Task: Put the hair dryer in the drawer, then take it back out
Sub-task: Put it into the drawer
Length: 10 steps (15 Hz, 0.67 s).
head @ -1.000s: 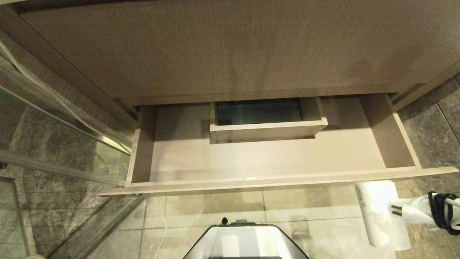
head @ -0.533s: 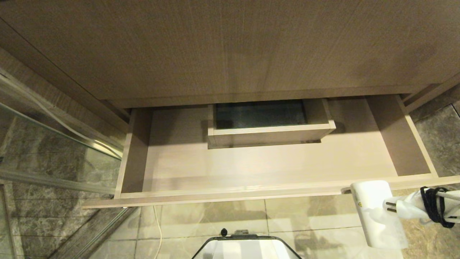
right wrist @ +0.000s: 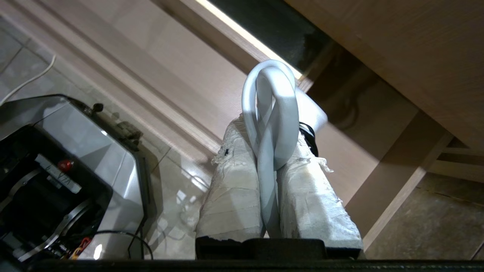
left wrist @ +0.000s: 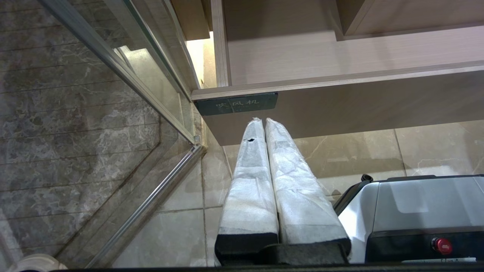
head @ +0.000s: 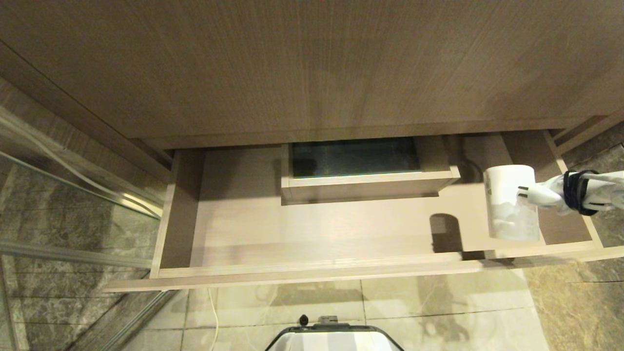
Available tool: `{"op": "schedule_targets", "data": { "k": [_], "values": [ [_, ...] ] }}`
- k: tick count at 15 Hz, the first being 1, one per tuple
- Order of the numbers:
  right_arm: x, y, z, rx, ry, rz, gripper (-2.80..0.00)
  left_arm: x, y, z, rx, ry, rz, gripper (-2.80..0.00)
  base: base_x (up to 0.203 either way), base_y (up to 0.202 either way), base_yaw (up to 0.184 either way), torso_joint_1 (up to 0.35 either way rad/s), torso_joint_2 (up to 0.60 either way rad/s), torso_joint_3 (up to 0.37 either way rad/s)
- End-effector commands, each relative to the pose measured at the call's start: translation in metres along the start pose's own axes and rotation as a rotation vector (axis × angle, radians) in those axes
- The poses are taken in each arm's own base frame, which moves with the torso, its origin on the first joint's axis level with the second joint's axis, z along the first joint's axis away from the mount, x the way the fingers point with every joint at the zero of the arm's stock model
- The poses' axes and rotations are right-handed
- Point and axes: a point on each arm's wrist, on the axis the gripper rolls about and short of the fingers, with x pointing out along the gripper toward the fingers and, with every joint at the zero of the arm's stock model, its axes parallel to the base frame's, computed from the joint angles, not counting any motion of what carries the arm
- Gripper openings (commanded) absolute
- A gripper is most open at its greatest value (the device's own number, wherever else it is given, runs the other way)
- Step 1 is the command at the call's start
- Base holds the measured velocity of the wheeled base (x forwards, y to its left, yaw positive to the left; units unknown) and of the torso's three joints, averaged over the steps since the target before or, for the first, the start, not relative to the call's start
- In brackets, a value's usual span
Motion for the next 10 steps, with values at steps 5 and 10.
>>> {"op": "schedule_targets", "data": {
  "k": [5,10],
  "values": [
    [0.044,-0.042,0.001,0.059,0.088,-0.002,-2.8,0.0,0.0,0.0,0.0,0.002,0.0,-2.8,0.0,0.0,0.0,0.0,0.0,0.0],
    [0.063,-0.064,0.001,0.071,0.113,-0.019,-2.8,0.0,0.0,0.0,0.0,0.001,0.0,-2.8,0.0,0.0,0.0,0.021,0.0,0.021]
  ]
}}
